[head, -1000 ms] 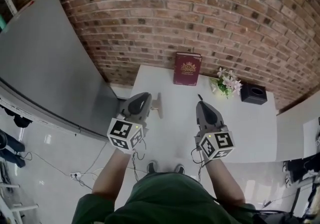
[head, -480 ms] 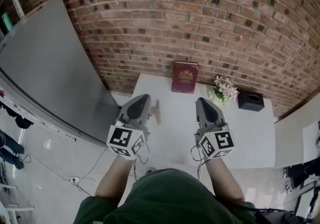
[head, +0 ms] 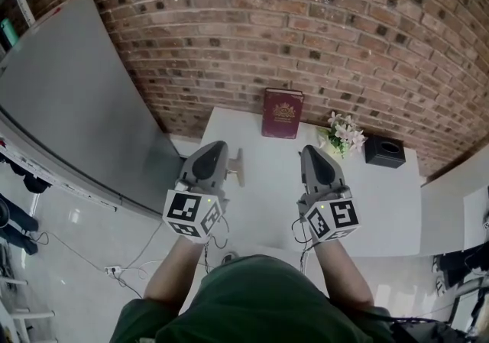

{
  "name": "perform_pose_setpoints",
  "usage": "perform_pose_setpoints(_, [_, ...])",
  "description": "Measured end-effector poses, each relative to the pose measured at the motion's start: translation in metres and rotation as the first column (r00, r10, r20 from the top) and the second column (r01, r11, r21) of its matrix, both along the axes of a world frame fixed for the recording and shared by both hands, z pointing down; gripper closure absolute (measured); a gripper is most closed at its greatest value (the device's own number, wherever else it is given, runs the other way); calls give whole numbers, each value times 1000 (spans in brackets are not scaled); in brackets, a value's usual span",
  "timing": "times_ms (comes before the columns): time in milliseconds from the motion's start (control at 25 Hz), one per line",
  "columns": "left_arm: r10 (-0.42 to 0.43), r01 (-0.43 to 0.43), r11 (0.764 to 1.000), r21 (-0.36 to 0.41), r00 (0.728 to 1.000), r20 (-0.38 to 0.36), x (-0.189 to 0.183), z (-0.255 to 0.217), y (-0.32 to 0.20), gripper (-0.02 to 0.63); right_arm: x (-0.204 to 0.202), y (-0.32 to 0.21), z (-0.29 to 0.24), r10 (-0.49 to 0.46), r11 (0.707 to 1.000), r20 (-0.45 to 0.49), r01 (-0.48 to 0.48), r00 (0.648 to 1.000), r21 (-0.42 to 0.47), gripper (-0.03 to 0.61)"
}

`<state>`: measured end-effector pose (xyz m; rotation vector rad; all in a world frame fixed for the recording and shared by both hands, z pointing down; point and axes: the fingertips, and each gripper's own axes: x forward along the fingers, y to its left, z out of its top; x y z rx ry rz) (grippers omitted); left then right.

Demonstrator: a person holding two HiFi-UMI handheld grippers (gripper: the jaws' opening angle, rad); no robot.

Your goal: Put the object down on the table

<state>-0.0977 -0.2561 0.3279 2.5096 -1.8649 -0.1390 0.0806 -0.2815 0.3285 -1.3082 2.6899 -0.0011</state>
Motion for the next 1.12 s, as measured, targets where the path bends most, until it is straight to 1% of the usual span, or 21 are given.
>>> perform_pose_setpoints(320, [-7, 7, 1000, 18, 1000, 1, 1, -3, 0, 598, -5, -3, 4, -24, 1000, -15, 24, 1000, 5, 575])
perform_pose_setpoints(680, [-9, 9, 1000, 16, 1000, -1, 2, -1, -1, 598, -5, -6, 7, -27, 1000, -42, 27, 999, -14, 576])
perform_pose_setpoints(1120, [-13, 13, 1000, 8, 1000, 0, 0, 5, -3, 598, -8, -8, 12, -32, 999, -50, 31, 998, -19, 575])
